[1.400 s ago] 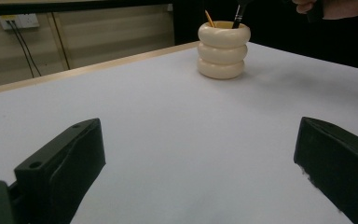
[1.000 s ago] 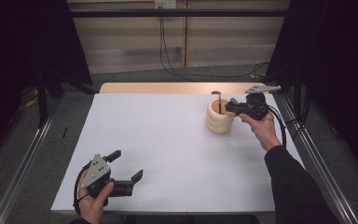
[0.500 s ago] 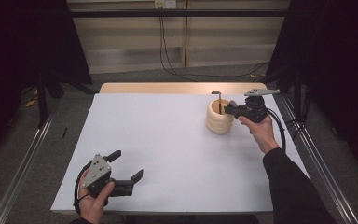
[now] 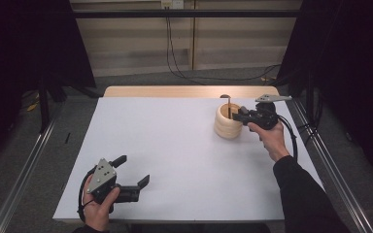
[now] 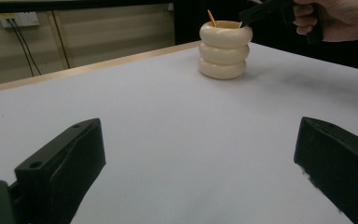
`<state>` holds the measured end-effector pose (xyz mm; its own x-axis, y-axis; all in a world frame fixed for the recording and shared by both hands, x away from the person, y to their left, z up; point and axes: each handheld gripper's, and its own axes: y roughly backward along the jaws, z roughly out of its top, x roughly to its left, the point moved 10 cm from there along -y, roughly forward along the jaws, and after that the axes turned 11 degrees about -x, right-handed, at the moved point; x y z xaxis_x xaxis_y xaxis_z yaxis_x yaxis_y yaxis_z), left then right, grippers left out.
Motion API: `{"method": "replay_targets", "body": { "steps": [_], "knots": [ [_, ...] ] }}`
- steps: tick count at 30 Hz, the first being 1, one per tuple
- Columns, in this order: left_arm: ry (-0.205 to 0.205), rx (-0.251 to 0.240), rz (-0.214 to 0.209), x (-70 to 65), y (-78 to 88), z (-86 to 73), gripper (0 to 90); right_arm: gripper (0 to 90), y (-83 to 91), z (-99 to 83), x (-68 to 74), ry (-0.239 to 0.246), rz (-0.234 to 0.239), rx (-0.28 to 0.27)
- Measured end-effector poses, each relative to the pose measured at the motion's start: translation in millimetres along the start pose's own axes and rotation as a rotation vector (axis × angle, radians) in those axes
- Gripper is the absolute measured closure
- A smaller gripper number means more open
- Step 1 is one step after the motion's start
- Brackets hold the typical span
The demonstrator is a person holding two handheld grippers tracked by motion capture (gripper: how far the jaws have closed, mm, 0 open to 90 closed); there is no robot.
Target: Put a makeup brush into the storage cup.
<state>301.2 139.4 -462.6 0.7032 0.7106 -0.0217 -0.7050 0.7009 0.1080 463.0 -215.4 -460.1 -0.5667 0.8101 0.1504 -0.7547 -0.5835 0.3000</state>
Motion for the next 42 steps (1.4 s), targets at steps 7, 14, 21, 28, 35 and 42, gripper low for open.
{"method": "replay_targets", "body": {
  "steps": [7, 14, 21, 28, 35, 42],
  "knots": [
    [0.005, -0.001, 0.000, -0.7, 1.8, -0.1, 1.7, 31.0, 4.8, 1.9, 0.3, 0.014, -0.013, -0.024],
    [0.001, 0.005, 0.002, -0.3, 3.5, -0.8, 1.5, 13.9, 11.1, 1.6, 0.7, 0.019, -0.025, -0.033],
    [-0.003, 0.003, 0.002, -0.4, 3.2, -0.5, 1.5, 1.9, 17.1, 3.0, 1.2, 0.006, -0.030, -0.051],
    [-0.002, -0.002, -0.002, -0.6, 4.1, -0.1, 1.5, 2.0, 22.7, 4.0, 8.3, 0.011, -0.022, -0.075],
    [0.004, -0.009, 0.009, 0.9, 5.5, 1.0, 1.6, 2.4, 40.7, 4.2, 12.6, 0.014, -0.055, -0.116],
    [0.008, -0.009, 0.017, 1.2, 6.3, 1.4, 1.6, 2.4, 53.4, 3.1, 18.6, 0.034, -0.069, -0.126]
  ]
}}
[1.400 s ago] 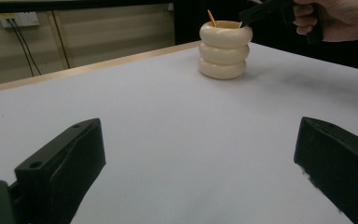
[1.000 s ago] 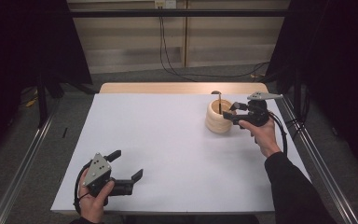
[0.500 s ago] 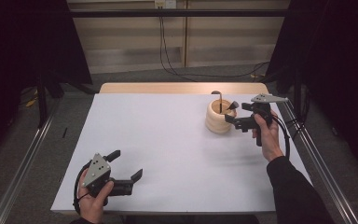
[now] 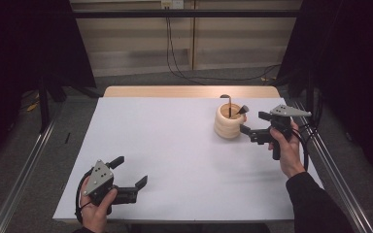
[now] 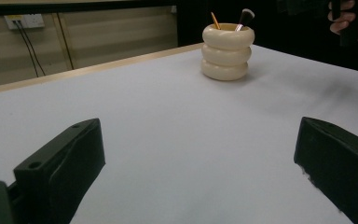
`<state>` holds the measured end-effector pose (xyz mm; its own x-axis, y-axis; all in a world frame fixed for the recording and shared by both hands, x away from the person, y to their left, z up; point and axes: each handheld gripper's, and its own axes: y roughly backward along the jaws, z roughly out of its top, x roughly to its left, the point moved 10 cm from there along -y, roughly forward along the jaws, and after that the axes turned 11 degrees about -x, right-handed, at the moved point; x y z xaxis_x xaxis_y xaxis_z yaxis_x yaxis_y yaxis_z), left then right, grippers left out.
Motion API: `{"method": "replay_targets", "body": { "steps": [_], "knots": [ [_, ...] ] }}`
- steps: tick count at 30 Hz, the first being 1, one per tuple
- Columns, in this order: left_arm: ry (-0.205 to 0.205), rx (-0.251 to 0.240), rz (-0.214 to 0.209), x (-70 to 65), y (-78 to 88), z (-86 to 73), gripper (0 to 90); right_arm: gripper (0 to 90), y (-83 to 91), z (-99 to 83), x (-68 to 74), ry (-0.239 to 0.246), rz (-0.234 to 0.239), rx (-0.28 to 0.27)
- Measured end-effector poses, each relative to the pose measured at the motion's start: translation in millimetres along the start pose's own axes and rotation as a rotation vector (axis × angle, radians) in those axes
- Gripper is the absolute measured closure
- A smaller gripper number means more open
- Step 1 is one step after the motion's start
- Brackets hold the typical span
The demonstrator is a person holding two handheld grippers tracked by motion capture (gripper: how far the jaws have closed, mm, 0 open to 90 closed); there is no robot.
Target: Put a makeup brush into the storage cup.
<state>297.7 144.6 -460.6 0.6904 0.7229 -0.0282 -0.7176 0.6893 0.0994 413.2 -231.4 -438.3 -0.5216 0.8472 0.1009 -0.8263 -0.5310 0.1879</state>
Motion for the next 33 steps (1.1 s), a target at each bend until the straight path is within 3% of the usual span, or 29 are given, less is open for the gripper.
{"method": "replay_targets", "body": {
  "steps": [8, 15, 19, 22, 28, 33],
  "knots": [
    [0.013, -0.010, 0.000, -0.6, 1.0, 1.5, 1.6, 2.7, 17.5, -4.5, 13.9, 0.023, -0.012, -0.007],
    [0.011, -0.016, -0.003, -3.4, 1.4, 2.5, 1.8, 1.4, 36.6, -15.8, 22.5, 0.002, -0.036, -0.025],
    [0.012, -0.019, 0.005, -3.5, 2.0, 3.2, 1.9, 2.4, 45.3, -18.7, 29.4, 0.010, -0.020, -0.026],
    [0.038, -0.027, -0.001, -4.6, 2.0, 3.7, 2.0, 2.8, 53.9, -19.6, 35.2, 0.009, -0.014, -0.040],
    [0.019, -0.013, 0.024, -0.1, 4.7, 1.6, 1.8, 2.8, 68.9, -27.2, 41.2, 0.012, -0.014, -0.056],
    [0.019, -0.012, 0.022, -0.4, 6.0, 1.8, 1.7, 2.6, 79.9, -35.0, 44.8, 0.017, -0.021, -0.072]
  ]
}}
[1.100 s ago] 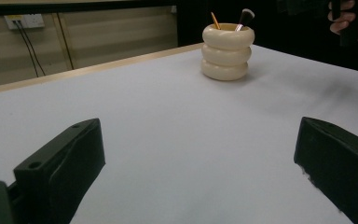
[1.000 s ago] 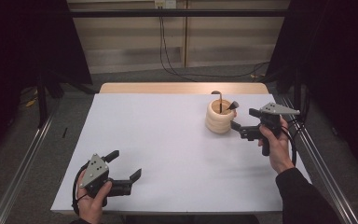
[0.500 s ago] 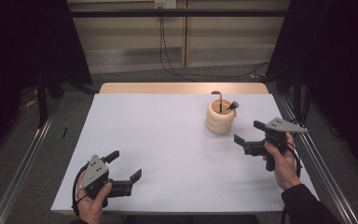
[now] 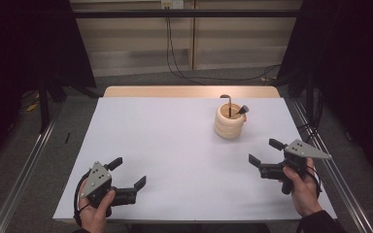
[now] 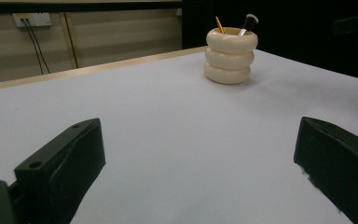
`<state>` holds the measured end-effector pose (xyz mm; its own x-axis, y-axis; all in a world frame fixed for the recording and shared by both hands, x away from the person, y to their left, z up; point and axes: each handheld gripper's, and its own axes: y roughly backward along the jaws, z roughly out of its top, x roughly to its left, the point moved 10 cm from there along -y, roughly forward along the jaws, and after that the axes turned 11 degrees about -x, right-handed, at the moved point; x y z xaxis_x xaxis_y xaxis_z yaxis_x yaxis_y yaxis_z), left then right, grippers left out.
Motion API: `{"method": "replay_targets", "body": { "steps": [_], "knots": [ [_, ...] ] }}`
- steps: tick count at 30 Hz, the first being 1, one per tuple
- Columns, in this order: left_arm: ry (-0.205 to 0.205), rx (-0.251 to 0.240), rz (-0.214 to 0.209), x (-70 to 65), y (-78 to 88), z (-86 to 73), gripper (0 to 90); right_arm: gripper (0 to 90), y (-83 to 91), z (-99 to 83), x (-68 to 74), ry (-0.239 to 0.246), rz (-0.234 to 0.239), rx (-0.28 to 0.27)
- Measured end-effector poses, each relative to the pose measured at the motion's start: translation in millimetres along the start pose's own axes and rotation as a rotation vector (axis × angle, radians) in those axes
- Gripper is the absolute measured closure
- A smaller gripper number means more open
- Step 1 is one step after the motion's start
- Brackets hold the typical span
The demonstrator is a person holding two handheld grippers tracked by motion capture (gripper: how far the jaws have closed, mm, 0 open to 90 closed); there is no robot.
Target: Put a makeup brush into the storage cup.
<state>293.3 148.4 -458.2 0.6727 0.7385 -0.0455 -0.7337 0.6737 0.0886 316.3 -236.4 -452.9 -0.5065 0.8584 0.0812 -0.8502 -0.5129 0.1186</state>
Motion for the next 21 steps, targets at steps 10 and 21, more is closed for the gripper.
{"method": "replay_targets", "body": {
  "steps": [10, 21],
  "knots": [
    [0.011, -0.008, 0.011, 2.2, 9.1, 0.3, 1.6, 2.6, 24.6, -7.2, 7.2, 0.019, -0.001, -0.023],
    [0.016, -0.016, 0.000, -0.4, 12.3, 1.2, 1.5, 2.5, 43.4, -20.7, 3.4, 0.005, -0.022, -0.035]
  ]
}}
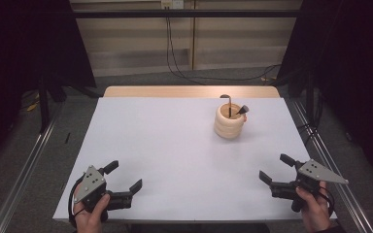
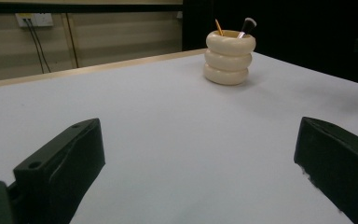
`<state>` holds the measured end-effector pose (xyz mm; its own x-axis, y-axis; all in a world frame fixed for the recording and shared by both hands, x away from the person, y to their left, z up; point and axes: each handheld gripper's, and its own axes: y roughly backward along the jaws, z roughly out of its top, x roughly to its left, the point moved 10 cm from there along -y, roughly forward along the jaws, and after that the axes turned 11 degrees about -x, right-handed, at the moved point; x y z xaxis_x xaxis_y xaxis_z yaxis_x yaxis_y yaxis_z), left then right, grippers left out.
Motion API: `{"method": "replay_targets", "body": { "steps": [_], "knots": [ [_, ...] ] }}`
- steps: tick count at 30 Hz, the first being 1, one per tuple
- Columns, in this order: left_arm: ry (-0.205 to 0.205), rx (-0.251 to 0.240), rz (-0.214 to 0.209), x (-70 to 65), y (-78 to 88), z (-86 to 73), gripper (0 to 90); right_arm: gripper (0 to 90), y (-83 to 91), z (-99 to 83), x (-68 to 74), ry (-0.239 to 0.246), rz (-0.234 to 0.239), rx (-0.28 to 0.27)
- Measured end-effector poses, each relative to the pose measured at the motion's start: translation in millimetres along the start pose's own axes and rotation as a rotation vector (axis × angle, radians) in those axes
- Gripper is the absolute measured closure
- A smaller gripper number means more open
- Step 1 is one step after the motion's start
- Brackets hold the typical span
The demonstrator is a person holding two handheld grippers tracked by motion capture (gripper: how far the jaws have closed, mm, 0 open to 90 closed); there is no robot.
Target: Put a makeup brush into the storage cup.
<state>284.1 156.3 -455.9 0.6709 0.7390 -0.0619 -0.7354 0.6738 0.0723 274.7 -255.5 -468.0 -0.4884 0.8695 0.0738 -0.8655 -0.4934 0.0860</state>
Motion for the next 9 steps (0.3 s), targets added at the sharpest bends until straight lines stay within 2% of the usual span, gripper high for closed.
{"method": "replay_targets", "body": {
  "steps": [2, 9],
  "knots": [
    [-0.003, 0.001, 0.003, 0.9, 0.4, 0.2, 1.4, 2.1, -0.1, 2.3, 5.0, 0.011, 0.011, -0.011],
    [-0.001, 0.005, -0.001, 1.2, -1.6, -0.9, 1.4, 1.8, -1.2, 1.2, 1.2, 0.011, -0.009, -0.006]
  ]
}}
